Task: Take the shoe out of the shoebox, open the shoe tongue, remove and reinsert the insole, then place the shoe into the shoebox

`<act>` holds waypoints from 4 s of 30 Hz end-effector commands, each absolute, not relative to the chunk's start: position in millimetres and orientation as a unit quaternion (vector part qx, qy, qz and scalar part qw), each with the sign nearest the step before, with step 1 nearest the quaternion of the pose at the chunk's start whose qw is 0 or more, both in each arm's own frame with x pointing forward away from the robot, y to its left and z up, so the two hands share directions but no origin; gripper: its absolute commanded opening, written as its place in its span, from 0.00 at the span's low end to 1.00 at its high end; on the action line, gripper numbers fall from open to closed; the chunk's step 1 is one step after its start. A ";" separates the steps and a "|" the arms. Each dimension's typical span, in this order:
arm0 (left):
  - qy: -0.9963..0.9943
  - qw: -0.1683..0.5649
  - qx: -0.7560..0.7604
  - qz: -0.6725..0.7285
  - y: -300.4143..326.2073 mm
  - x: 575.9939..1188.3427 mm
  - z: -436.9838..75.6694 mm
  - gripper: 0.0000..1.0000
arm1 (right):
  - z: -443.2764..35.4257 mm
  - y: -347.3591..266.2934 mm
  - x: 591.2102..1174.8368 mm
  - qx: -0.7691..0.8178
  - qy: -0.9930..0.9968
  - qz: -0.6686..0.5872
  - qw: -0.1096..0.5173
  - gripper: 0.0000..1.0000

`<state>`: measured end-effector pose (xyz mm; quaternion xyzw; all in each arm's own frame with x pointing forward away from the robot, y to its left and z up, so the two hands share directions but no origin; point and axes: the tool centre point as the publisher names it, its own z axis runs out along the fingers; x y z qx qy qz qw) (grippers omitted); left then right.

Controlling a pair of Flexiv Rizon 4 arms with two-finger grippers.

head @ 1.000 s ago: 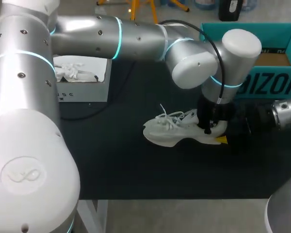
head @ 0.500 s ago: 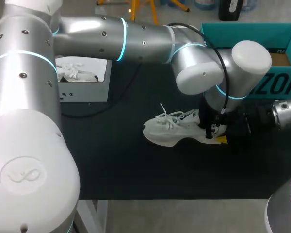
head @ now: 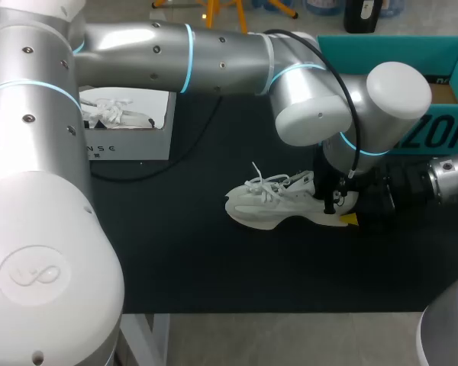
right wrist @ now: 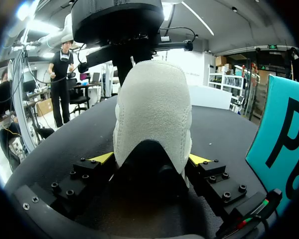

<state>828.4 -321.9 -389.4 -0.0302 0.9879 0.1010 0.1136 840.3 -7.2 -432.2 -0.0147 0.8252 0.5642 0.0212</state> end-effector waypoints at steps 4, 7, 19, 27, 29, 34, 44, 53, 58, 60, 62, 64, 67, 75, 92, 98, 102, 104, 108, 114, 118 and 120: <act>0.985 0.136 -0.041 0.100 -317.9 828.0 -369.7 0.00 | -434.0 -5.5 840.1 -0.014 0.826 0.563 0.021 0.00; 0.983 0.147 -0.047 0.096 -315.6 828.0 -359.3 0.00 | -434.0 -5.5 840.1 -0.014 0.826 0.563 0.021 0.00; 0.978 0.174 -0.087 0.080 -300.2 825.3 -325.2 0.00 | -434.0 -5.5 840.1 -0.014 0.826 0.563 0.021 0.00; 0.977 0.175 -0.093 0.077 -301.8 821.1 -322.0 0.00 | -434.0 -5.5 840.1 -0.014 0.826 0.563 0.021 0.00; 0.978 0.173 -0.087 0.072 -307.1 821.8 -325.3 0.00 | -434.0 -5.5 840.1 -0.014 0.826 0.563 0.021 0.00; 0.983 0.156 -0.079 0.057 -319.9 824.5 -328.6 0.00 | -434.0 -5.5 840.1 -0.014 0.826 0.563 0.021 0.00; 0.987 0.135 -0.068 0.063 -335.9 831.2 -346.5 0.00 | -434.0 -5.5 840.1 -0.014 0.826 0.563 0.021 0.00; 0.988 0.126 -0.063 0.065 -339.0 827.7 -352.0 0.32 | -434.0 -5.5 840.1 -0.014 0.826 0.563 0.021 0.00; 0.987 0.127 -0.067 0.068 -336.8 828.7 -351.0 0.34 | -434.0 -5.5 840.1 -0.014 0.826 0.563 0.021 0.00; 0.987 0.125 -0.067 0.069 -338.3 829.6 -354.1 0.33 | -434.0 -5.5 840.1 -0.014 0.826 0.563 0.021 0.00; 0.988 0.122 -0.064 0.069 -340.8 828.9 -355.8 0.33 | -434.0 -5.5 840.1 -0.014 0.826 0.563 0.021 0.00; 0.988 0.120 -0.061 0.069 -343.0 827.7 -357.6 0.33 | -434.0 -5.5 840.1 -0.014 0.826 0.563 0.021 0.00; 0.989 0.116 -0.056 0.067 -346.0 825.9 -360.5 0.33 | -434.0 -5.5 840.1 -0.014 0.826 0.563 0.021 0.00; 0.988 0.122 -0.059 0.080 -349.1 838.3 -379.7 0.10 | -434.0 -5.5 840.1 -0.014 0.826 0.563 0.021 0.00; 0.990 0.110 -0.070 0.052 -342.1 824.4 -381.2 0.00 | -434.0 -5.5 840.1 -0.014 0.826 0.563 0.021 0.00; 0.988 0.125 -0.082 0.041 -334.7 819.9 -362.4 0.00 | -434.0 -5.5 840.1 -0.014 0.826 0.563 0.021 0.00; 0.986 0.137 -0.089 0.034 -329.1 819.5 -349.1 0.00 | -434.0 -5.5 840.1 -0.014 0.826 0.563 0.021 0.00; 0.985 0.140 -0.093 0.032 -326.3 818.9 -343.0 0.00 | -434.0 -5.5 840.1 -0.014 0.826 0.563 0.021 0.00; 0.983 0.148 -0.102 0.030 -319.8 817.9 -335.5 0.00 | -434.0 -5.5 840.1 -0.014 0.826 0.563 0.021 0.00; 0.982 0.155 -0.107 0.012 -315.0 815.5 -325.3 0.00 | -434.0 -5.5 840.1 -0.014 0.826 0.563 0.021 0.00; 0.983 0.154 -0.097 0.005 -325.6 815.5 -325.9 0.00 | -434.0 -5.5 840.1 -0.014 0.826 0.563 0.021 0.00; 0.984 0.153 -0.095 0.003 -332.0 816.0 -326.1 0.00 | -434.0 -5.5 840.1 -0.014 0.826 0.563 0.021 0.00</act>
